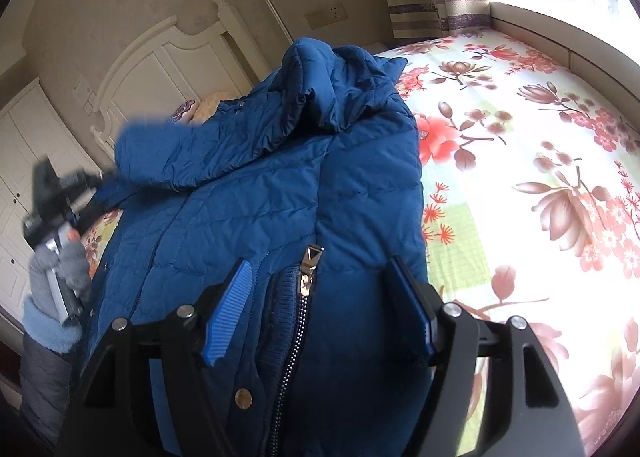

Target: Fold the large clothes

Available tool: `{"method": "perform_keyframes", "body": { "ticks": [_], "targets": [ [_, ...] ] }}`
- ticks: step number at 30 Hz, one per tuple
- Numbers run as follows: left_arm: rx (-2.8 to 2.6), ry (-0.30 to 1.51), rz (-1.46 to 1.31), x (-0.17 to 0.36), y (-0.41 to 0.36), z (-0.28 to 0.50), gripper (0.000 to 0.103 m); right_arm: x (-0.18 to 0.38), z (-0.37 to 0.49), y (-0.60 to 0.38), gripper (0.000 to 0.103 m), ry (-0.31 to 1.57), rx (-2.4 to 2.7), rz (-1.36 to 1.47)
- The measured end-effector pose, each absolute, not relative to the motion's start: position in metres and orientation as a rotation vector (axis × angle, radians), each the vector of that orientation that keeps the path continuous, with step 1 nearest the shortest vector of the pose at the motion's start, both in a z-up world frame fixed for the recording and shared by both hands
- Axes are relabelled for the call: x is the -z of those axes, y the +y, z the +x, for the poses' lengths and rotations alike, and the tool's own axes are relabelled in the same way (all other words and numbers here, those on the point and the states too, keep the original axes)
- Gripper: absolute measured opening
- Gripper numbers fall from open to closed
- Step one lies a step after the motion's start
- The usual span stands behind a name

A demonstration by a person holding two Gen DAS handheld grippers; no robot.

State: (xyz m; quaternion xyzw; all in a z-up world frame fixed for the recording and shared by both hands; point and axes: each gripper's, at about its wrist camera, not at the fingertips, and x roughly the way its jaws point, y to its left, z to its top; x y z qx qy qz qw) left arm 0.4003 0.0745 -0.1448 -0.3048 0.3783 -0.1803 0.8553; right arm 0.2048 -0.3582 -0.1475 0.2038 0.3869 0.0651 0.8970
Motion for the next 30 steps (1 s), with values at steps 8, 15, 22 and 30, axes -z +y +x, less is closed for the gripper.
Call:
{"method": "perform_keyframes", "body": {
  "ticks": [8,15,22,30],
  "targets": [
    [0.477,0.826,-0.814,0.163,0.076,0.413,0.064,0.149,0.207,-0.354,0.069,0.815,-0.114,0.392],
    [0.388,0.899,-0.712,0.148,0.060,0.431,0.043,0.150,0.210,-0.349,0.071,0.828,-0.101,0.364],
    [0.351,0.836,-0.655,0.161,0.065,0.421,0.018,0.140,0.216,-0.352,0.071,0.838,-0.057,0.367],
    [0.296,0.764,-0.655,0.148,0.077,0.419,0.074,0.118,0.290,-0.340,0.071,0.818,0.072,0.113]
  ]
}}
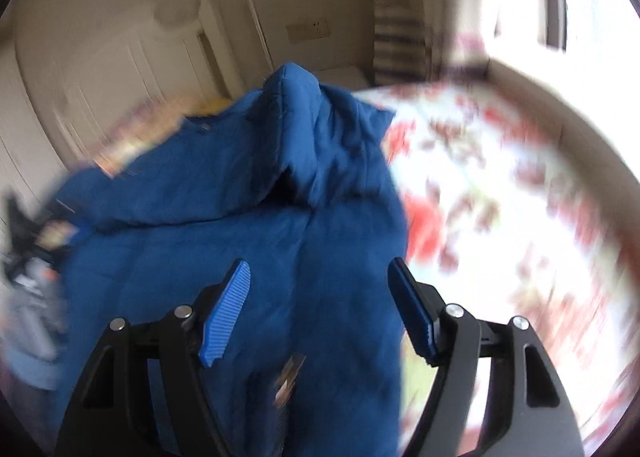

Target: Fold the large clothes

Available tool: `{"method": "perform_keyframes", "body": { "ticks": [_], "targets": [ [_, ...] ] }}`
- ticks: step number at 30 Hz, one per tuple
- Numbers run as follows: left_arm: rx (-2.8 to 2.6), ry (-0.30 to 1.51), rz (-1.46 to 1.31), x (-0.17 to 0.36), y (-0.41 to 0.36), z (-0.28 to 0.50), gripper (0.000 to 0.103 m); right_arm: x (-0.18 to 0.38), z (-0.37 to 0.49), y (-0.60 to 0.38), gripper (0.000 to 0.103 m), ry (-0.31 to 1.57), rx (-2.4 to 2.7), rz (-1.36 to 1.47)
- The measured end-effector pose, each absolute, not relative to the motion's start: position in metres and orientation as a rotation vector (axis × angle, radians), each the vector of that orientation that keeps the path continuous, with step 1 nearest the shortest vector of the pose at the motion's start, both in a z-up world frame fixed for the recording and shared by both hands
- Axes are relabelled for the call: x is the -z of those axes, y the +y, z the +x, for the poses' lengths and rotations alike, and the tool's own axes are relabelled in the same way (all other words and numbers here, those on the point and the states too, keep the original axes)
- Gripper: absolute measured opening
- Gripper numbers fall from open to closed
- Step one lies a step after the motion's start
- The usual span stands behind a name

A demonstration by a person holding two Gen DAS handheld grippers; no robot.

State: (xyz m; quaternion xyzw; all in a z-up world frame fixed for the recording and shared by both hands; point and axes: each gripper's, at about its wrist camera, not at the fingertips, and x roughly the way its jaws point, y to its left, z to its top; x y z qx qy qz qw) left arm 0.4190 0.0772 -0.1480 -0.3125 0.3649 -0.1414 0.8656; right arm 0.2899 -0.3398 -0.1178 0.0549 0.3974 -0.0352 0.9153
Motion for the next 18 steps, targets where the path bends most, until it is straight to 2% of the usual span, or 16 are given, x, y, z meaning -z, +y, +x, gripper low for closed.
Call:
{"method": "perform_keyframes", "body": {
  "ticks": [1,3,5,6,7,9,11,16,18],
  "targets": [
    [0.333,0.824,-0.612,0.152,0.066,0.429,0.075,0.122,0.306,-0.338,0.071,0.842,0.089,0.074],
    [0.323,0.831,-0.516,0.148,0.050,0.433,0.076,0.130,0.327,-0.333,0.071,0.867,0.123,0.003],
    [0.355,0.849,-0.462,0.147,0.040,0.439,0.070,0.137,0.344,-0.325,0.071,0.889,0.151,-0.077],
    [0.355,0.856,-0.452,0.147,0.039,0.441,0.043,0.139,0.350,-0.322,0.076,0.900,0.159,-0.097],
    [0.361,0.889,-0.476,0.152,0.041,0.446,0.039,0.141,0.355,-0.319,0.079,0.901,0.174,-0.126],
    [0.374,0.899,-0.547,0.154,0.051,0.448,0.019,0.144,0.359,-0.314,0.085,0.893,0.193,-0.160],
    [0.398,0.853,-0.625,0.148,0.065,0.435,0.013,0.147,0.358,-0.316,0.088,0.882,0.205,-0.151],
    [0.424,0.630,-0.653,0.088,0.094,0.382,0.012,0.143,0.355,-0.345,0.088,0.866,0.245,0.019],
    [0.397,0.613,-0.628,0.080,0.102,0.376,0.012,0.146,0.351,-0.359,0.088,0.866,0.236,0.107]
  ]
}}
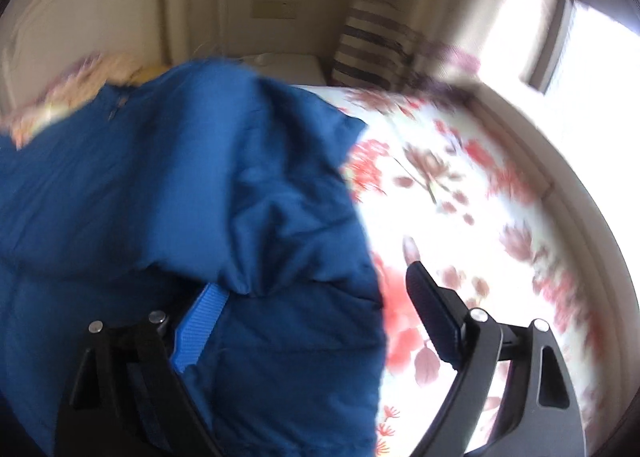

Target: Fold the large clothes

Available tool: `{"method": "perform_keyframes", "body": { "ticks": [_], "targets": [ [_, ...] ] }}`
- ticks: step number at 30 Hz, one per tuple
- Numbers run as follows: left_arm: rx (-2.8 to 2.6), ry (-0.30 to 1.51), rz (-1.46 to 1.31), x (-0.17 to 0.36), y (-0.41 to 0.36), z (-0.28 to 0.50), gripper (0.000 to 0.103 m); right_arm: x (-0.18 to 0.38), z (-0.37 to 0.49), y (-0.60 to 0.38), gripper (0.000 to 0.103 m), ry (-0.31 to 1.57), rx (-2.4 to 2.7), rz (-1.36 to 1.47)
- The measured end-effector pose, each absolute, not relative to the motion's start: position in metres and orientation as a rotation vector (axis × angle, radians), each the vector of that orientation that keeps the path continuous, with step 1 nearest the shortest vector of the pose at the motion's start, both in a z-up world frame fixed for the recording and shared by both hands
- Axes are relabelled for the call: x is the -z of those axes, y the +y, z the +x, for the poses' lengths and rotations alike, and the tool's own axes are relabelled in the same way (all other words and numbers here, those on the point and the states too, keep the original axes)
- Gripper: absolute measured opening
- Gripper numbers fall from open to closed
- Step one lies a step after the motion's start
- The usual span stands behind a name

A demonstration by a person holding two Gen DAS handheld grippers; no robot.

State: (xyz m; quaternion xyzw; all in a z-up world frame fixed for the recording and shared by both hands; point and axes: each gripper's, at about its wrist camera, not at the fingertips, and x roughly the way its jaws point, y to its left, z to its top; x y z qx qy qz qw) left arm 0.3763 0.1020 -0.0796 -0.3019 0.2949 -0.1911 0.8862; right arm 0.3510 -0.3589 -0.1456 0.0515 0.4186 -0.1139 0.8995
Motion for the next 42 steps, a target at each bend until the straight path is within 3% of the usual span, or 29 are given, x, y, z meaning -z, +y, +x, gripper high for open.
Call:
{"method": "perform_keyframes", "body": {
  "ticks": [6,14,19,21,23,24,27,32,37,42],
  "targets": [
    [0.278,0.708,-0.649,0.124,0.118,0.382,0.012,0.144,0.342,-0.373,0.088,0.824,0.244,0.181],
    [0.212,0.572,-0.688,0.111,0.142,0.369,0.012,0.143,0.341,-0.360,0.089,0.843,0.217,0.076],
    [0.236,0.713,-0.573,0.125,0.125,0.384,0.013,0.138,0.331,-0.381,0.088,0.781,0.399,0.156],
    [0.161,0.686,-0.492,0.118,0.117,0.381,0.022,0.139,0.327,-0.393,0.088,0.773,0.387,0.217],
    [0.058,0.565,-0.478,0.104,0.123,0.364,0.051,0.139,0.324,-0.394,0.088,0.771,0.385,0.218],
    [0.027,0.469,-0.483,0.092,0.128,0.350,0.055,0.138,0.323,-0.392,0.088,0.771,0.386,0.209],
    [0.031,0.339,-0.418,0.064,0.129,0.329,0.058,0.137,0.313,-0.395,0.088,0.809,0.336,0.228],
    [0.156,0.463,-0.262,0.059,0.087,0.357,0.059,0.116,0.288,-0.411,0.076,0.679,0.360,0.339],
    [0.215,0.612,-0.213,0.093,0.044,0.396,0.059,0.089,0.336,-0.400,0.075,0.679,0.274,0.272],
    [0.280,0.735,-0.184,0.121,0.033,0.407,0.062,0.082,0.420,-0.393,0.075,0.797,0.276,0.211]
  ]
}}
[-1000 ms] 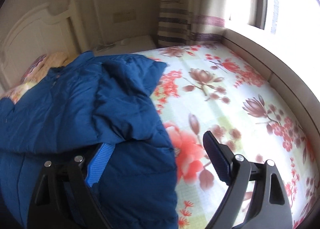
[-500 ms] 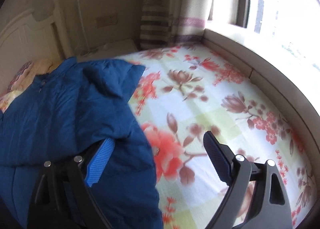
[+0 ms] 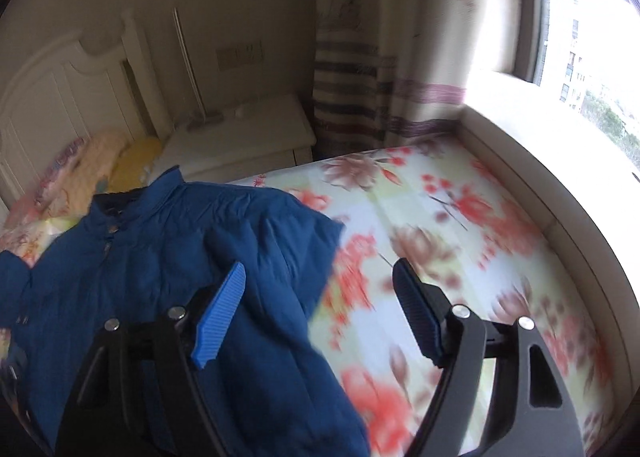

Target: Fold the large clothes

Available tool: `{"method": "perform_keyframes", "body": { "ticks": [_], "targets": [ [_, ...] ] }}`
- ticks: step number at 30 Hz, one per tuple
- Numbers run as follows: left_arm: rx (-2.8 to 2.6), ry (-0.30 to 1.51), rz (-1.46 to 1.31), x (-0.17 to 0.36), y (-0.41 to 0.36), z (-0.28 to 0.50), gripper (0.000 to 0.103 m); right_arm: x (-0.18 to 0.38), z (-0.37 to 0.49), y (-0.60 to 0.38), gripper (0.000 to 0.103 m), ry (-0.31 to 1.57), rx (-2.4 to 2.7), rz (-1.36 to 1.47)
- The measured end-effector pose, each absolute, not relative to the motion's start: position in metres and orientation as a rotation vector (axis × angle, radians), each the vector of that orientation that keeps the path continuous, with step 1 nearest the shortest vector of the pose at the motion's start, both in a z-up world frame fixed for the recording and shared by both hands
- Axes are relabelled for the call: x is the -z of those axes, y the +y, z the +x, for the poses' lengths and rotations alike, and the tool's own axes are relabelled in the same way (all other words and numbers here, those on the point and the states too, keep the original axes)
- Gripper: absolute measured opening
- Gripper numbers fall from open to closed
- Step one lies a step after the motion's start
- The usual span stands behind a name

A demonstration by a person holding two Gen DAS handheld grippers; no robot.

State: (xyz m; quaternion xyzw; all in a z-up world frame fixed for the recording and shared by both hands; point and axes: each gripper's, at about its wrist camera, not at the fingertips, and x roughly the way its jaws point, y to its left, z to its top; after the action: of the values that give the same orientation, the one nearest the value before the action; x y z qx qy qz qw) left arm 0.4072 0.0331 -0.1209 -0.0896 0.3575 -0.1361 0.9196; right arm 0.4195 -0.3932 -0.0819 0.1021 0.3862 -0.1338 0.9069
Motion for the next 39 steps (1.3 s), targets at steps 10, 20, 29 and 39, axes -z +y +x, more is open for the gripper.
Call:
{"method": "perform_keyframes", "body": {
  "ticks": [10,20,29,39],
  "targets": [
    [0.310,0.741,-0.185,0.124,0.025,0.407,0.064,0.139,0.462,-0.395,0.084,0.976,0.338,0.046],
    [0.315,0.747,-0.210,0.123,0.027,0.408,0.068,0.143,0.455,-0.379,0.085,1.041,0.284,0.005],
    [0.323,0.740,-0.226,0.123,0.027,0.410,0.087,0.125,0.405,-0.314,0.073,0.914,0.048,-0.050],
    [0.314,0.751,-0.209,0.125,0.025,0.411,0.087,0.095,0.424,-0.327,0.082,0.815,0.062,0.045]
  ]
}}
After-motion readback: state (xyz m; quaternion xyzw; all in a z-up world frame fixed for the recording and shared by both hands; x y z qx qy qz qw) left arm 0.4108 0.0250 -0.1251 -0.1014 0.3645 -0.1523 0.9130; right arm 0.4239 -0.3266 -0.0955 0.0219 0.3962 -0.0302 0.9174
